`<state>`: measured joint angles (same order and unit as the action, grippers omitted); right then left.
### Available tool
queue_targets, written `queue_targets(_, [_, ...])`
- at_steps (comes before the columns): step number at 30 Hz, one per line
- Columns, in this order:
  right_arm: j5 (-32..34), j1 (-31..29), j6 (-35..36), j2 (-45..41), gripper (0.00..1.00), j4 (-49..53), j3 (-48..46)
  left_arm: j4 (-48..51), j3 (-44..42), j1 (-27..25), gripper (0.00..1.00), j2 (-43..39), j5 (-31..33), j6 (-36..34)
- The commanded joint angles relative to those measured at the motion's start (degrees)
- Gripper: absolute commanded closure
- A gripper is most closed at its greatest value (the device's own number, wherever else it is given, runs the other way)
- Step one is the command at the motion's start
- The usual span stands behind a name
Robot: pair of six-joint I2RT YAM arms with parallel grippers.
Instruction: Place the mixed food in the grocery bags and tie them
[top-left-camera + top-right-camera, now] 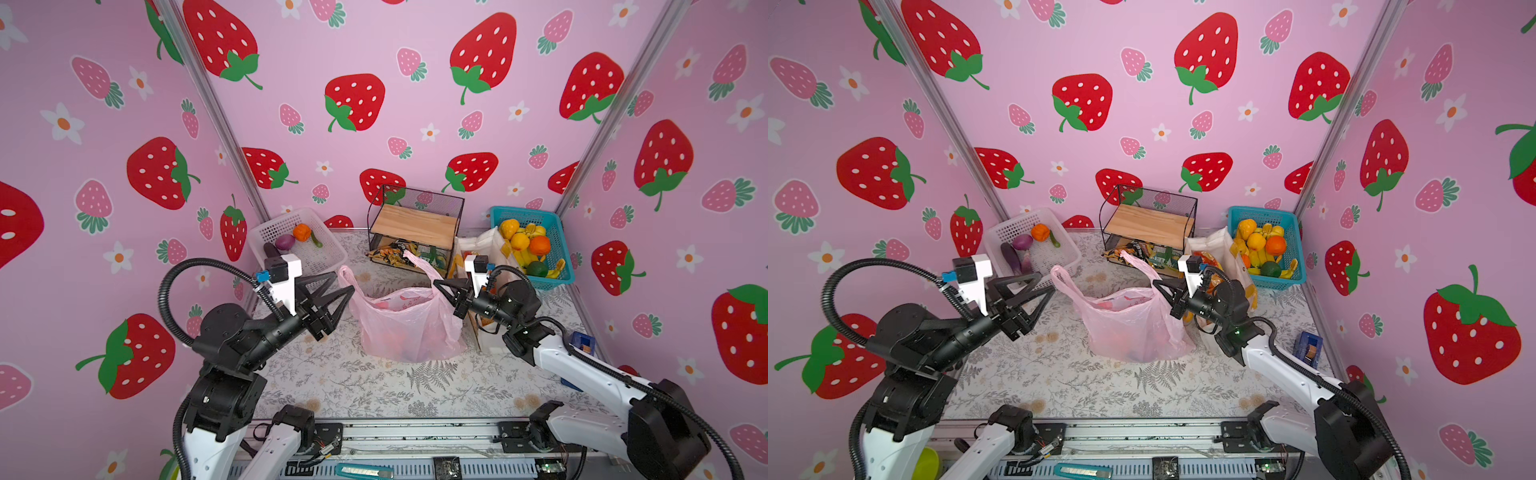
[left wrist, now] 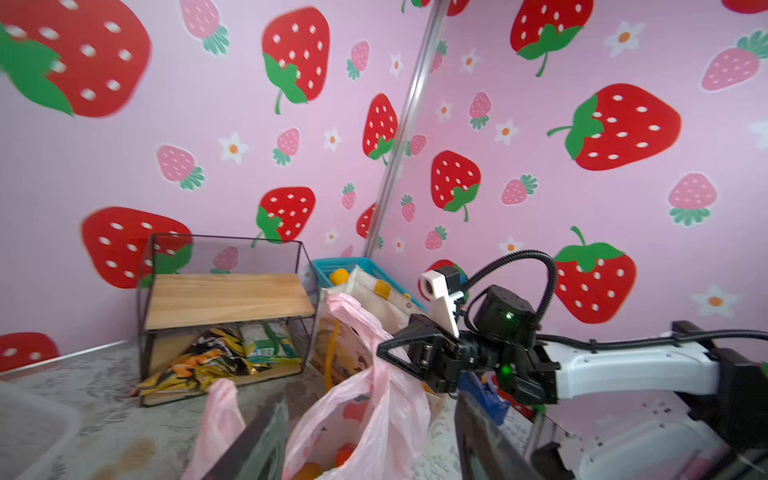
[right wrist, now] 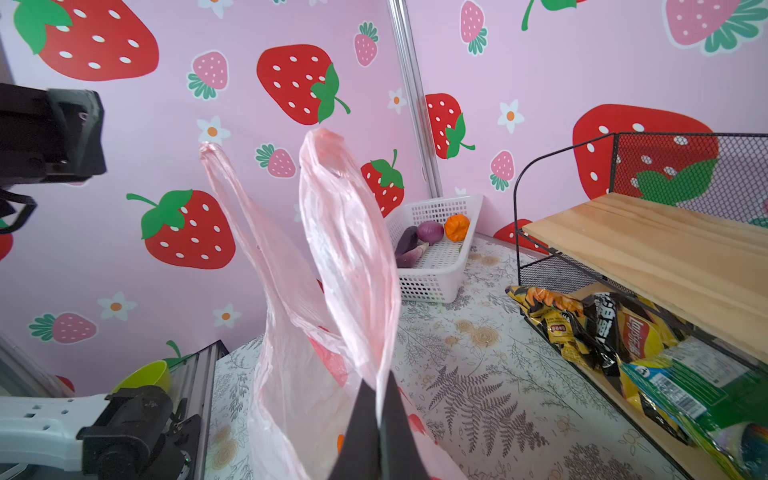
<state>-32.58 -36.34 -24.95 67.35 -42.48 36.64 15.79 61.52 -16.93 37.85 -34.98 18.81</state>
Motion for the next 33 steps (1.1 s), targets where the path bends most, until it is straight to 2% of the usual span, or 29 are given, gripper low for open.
queue_targets(1, [-2.23, 0.3, -1.77, 0.5, 1.0, -5.74, -0.56, -2.66, -0.71, -7.48, 0.37, 4.51, -2.53, -0.52])
queue_targets(3, [-2.88, 0.3, -1.94, 0.95, 1.0, -6.38, -0.24, -1.19, 0.55, -12.94, 0.35, 7.52, 2.05, -3.58])
queue_targets(5, [-3.41, 0.28, -2.05, 1.28, 1.0, -6.82, 0.05, -0.63, 2.2, -15.91, 0.34, 11.6, 6.13, -3.99])
queue_targets(10, [-3.67, 0.3, -1.44, 1.3, 1.0, -6.82, 0.1, -3.51, 4.91, -16.16, 0.27, 20.86, 13.95, 0.56])
queue_targets(15, [-4.77, 0.3, -1.07, 1.2, 1.0, -6.9, 0.18, -7.57, 8.2, -15.97, 0.22, 28.2, 12.73, 2.06])
queue_targets(20, [-5.04, 0.3, -0.72, 1.12, 1.0, -6.32, 0.18, -11.21, 10.77, -15.87, 0.23, 32.28, 9.5, 3.04])
queue_targets(24, [-4.91, 0.3, -0.56, 1.13, 1.0, -6.1, 0.3, -11.35, 11.78, -15.33, 0.39, 33.43, 8.89, 2.62])
queue_targets(28, [-4.47, 0.3, -0.39, 1.76, 1.0, -5.87, 0.68, -11.6, 12.11, -15.24, 0.64, 33.78, 7.04, 2.01])
queue_targets(30, [-3.89, 0.3, 0.79, 1.9, 1.0, -4.71, 1.25, -10.48, 12.85, -15.2, 0.82, 33.96, 5.31, 1.43])
queue_targets(32, [-2.35, 0.3, 4.25, 1.66, 0.87, -0.64, 2.29, -8.44, 13.89, -15.18, 0.91, 33.96, 4.1, 0.93])
queue_targets(33, [-1.19, 0.3, 7.41, 1.21, 0.75, 2.29, 3.0, -7.15, 14.53, -15.17, 0.97, 33.96, 3.88, 0.83])
